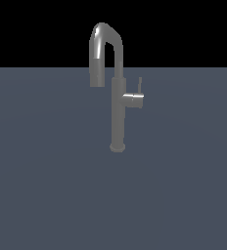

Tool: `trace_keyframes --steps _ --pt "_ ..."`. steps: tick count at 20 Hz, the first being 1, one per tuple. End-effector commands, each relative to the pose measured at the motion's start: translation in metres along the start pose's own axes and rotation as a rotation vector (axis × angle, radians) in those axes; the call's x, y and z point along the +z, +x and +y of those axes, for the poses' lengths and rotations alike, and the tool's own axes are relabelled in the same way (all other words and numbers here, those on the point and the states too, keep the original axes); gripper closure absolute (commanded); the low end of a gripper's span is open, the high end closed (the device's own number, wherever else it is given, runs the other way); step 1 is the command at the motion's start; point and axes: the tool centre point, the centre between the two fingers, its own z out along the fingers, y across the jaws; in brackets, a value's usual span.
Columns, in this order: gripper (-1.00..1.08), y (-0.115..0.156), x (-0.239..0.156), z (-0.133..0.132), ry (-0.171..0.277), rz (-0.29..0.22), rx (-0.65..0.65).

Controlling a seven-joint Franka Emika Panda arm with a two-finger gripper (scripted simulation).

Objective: Turn on the faucet by rotating a designated handle.

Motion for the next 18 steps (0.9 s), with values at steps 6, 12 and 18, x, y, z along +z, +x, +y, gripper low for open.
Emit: trace_keyframes --steps 6,12,18 --pt "1.08 0.003 0.000 0.000 0.011 -0.008 0.011" --pt "1.08 0.016 0.000 0.000 0.053 -0.041 0.055" --pt "1.08 0.039 0.002 0.001 0.129 -0.100 0.135"
